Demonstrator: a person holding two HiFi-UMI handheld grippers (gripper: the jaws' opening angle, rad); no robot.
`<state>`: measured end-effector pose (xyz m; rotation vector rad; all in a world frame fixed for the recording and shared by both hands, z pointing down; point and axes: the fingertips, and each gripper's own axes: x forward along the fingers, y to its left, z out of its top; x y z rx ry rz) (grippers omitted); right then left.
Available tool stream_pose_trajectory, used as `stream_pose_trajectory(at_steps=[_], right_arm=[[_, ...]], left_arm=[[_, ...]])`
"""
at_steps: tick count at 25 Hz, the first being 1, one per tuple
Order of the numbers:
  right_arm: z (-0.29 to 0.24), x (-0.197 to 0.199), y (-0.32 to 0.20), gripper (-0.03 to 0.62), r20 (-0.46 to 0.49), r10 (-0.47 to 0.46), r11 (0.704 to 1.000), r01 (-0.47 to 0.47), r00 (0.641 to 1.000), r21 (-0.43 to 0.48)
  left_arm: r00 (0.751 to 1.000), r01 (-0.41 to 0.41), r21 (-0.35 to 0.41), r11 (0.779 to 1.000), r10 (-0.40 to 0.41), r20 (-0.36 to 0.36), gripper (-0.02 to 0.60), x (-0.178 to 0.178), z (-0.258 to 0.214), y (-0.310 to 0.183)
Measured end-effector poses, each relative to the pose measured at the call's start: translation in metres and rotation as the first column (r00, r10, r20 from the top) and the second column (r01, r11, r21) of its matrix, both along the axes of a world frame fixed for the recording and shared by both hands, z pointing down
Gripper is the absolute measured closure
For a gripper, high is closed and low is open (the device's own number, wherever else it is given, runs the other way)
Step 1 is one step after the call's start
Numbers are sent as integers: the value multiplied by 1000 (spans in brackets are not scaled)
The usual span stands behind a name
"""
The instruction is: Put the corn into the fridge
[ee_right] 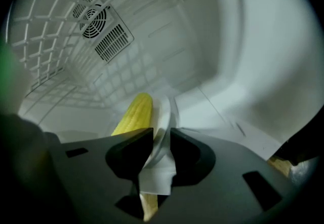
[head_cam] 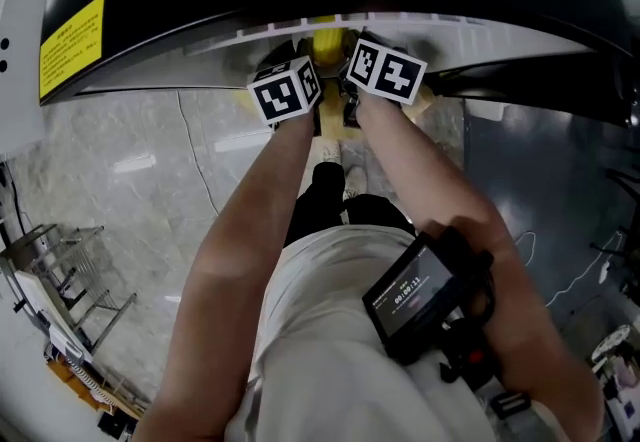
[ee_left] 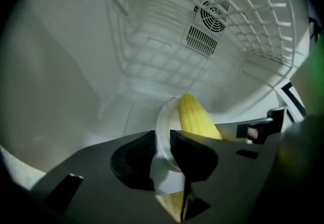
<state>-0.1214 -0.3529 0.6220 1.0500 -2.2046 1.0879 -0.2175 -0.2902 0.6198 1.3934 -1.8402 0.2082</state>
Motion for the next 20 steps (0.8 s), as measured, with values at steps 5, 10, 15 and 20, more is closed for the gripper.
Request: stream_pose_trajectory(at_steps=[5,10,15,20], right_arm=[[0,-4,-2,507,10,8,999,-9,1000,30],[-10,7,-6,508,20,4,993,-7,1000,121],[-14,17,-4,510,60,9,990,-18,998,138],[-20,22,1,511,117,-21,989,4,993,145]], left_arm=[[998,22,47,999,-25,61,488,-21,-7,5],[998,15,142,990,-23,55,486,-18,-19,9],[996,-24,163,986,10,86,486,-8,-27,21],[993,-63,149,987,47,111,485,-4,-26,39]])
